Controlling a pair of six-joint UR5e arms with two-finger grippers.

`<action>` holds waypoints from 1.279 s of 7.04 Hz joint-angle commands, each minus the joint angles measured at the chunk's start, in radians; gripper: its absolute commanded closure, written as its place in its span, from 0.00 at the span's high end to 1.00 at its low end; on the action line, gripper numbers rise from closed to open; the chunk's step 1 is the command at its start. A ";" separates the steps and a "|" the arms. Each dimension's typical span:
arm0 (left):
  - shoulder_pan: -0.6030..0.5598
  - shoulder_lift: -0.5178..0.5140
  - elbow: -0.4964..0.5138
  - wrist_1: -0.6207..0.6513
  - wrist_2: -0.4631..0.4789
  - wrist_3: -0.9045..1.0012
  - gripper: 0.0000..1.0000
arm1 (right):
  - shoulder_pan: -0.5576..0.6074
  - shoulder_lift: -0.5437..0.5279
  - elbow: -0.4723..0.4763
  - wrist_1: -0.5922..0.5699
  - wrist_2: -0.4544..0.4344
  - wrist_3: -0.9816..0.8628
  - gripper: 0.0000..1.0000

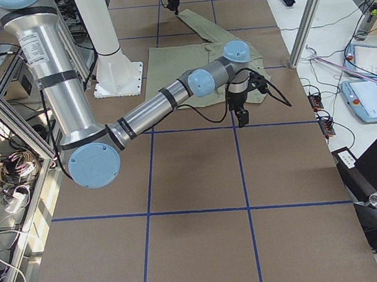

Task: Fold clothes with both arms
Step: 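Carry the sleeve with the left gripper across the shirt body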

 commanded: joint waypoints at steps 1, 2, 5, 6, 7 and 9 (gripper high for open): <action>-0.001 -0.002 0.002 -0.032 0.000 0.003 0.00 | 0.000 -0.001 -0.001 0.000 0.001 0.000 1.00; -0.001 -0.011 -0.003 -0.058 -0.014 0.006 0.00 | 0.000 -0.001 -0.004 0.000 0.004 -0.006 1.00; -0.263 -0.257 -0.014 -0.001 -0.194 0.003 0.00 | 0.000 -0.019 -0.002 0.001 0.004 -0.016 1.00; -0.311 -0.358 -0.015 0.095 -0.210 -0.011 0.00 | 0.000 -0.019 -0.002 0.001 0.002 -0.016 1.00; -0.328 -0.467 -0.015 0.169 -0.212 -0.067 0.00 | 0.000 -0.020 -0.002 0.001 0.002 -0.016 1.00; -0.322 -0.755 0.011 0.408 -0.206 -0.232 0.00 | 0.002 -0.020 -0.002 0.001 0.001 -0.016 1.00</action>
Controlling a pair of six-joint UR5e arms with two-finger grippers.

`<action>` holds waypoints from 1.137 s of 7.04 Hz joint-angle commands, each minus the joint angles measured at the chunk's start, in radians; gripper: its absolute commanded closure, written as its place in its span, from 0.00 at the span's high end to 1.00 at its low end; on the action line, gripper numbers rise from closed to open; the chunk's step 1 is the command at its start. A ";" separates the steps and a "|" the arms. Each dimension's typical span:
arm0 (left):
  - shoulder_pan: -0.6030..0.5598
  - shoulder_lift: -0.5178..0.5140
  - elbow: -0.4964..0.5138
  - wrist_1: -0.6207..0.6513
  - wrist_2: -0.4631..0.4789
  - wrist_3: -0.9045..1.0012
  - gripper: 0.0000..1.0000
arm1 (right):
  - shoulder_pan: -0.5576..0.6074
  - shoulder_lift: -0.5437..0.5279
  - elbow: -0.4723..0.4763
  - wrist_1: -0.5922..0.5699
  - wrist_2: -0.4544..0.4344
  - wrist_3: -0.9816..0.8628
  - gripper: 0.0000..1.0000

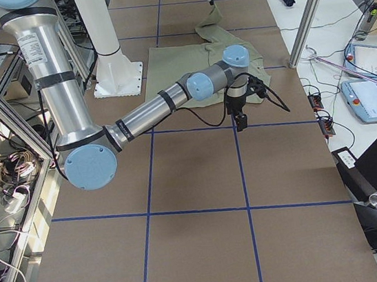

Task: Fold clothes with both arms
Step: 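Carry the sleeve with the left gripper across the shirt body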

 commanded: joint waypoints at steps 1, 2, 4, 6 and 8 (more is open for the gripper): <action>0.004 -0.327 0.039 0.284 0.009 -0.184 0.00 | 0.001 0.002 0.000 0.000 -0.001 0.000 1.00; 0.022 -0.439 0.090 0.296 0.009 -0.305 0.00 | 0.002 0.002 0.000 0.000 -0.001 0.000 1.00; 0.171 -0.575 0.131 0.266 0.133 -0.369 0.00 | 0.005 0.002 0.002 0.000 -0.002 0.000 1.00; 0.326 -0.585 0.187 0.063 0.243 -0.357 0.00 | 0.011 -0.001 0.012 0.000 -0.005 0.003 1.00; 0.501 -0.586 0.282 -0.154 0.422 -0.304 0.00 | 0.016 -0.007 0.023 0.000 -0.005 0.006 1.00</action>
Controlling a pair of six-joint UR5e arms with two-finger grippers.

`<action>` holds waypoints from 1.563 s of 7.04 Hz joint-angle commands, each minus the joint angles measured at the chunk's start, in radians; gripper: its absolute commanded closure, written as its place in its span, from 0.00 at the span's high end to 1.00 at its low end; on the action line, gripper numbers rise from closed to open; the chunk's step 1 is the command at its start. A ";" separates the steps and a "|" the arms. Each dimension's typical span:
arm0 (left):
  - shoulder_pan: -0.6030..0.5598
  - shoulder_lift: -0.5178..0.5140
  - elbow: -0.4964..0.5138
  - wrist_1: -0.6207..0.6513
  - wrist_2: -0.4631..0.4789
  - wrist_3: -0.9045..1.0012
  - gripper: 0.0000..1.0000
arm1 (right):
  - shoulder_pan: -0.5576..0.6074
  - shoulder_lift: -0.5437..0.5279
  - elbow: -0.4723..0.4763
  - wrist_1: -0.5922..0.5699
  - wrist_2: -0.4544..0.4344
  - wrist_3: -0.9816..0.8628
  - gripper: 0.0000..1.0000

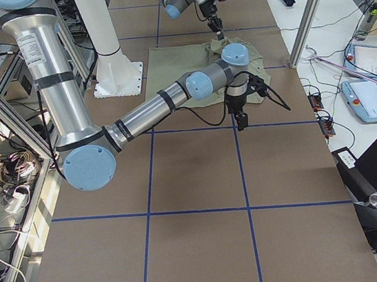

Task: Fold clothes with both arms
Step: 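Carry the sleeve with the left gripper across the shirt body, then release the sleeve and withdraw the left gripper while the right gripper approaches the shirt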

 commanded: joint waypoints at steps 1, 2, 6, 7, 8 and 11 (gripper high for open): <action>0.124 -0.003 0.065 -0.129 0.098 0.049 0.00 | 0.002 -0.002 0.004 0.000 0.000 0.003 1.00; 0.145 -0.037 0.095 -0.129 0.098 0.049 0.00 | 0.002 -0.002 0.004 0.000 -0.002 0.004 1.00; 0.167 -0.068 0.158 -0.180 0.104 0.049 1.00 | -0.001 0.013 0.000 0.005 -0.002 0.009 1.00; 0.155 -0.065 0.152 -0.156 0.092 0.051 1.00 | -0.009 0.021 0.004 0.008 -0.003 0.010 1.00; 0.106 -0.065 0.140 -0.013 0.017 0.051 1.00 | -0.074 0.059 -0.005 0.044 -0.006 0.010 1.00; -0.096 0.117 -0.046 0.300 -0.149 0.237 1.00 | -0.255 0.200 -0.017 0.081 -0.142 0.290 1.00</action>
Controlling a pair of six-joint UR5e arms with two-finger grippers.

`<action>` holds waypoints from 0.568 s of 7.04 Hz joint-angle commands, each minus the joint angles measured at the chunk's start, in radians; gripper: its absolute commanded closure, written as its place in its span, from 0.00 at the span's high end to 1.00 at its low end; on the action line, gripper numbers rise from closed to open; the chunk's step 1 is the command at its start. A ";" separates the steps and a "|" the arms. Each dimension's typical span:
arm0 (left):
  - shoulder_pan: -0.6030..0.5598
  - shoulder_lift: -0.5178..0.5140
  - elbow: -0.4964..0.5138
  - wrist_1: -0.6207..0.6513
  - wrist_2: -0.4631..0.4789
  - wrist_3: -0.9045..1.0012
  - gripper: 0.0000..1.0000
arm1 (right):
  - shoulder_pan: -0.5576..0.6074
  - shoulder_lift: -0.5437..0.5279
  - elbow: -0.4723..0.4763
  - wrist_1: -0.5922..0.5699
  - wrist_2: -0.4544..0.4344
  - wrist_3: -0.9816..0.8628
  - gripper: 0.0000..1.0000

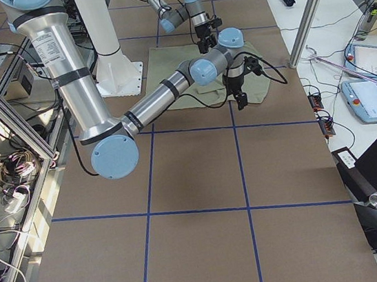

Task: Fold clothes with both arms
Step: 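Release the sleeve and withdraw the left gripper while the right gripper approaches the shirt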

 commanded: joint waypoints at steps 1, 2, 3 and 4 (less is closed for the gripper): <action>-0.142 0.172 -0.144 0.124 -0.081 0.138 1.00 | -0.156 0.105 -0.007 0.004 -0.113 0.246 1.00; -0.194 0.223 -0.175 0.138 -0.090 0.178 1.00 | -0.243 0.151 -0.014 -0.003 -0.207 0.388 1.00; -0.275 0.254 -0.174 0.139 -0.176 0.334 1.00 | -0.308 0.211 -0.049 -0.010 -0.269 0.459 1.00; -0.355 0.324 -0.175 0.132 -0.309 0.447 1.00 | -0.377 0.279 -0.109 -0.013 -0.349 0.507 0.98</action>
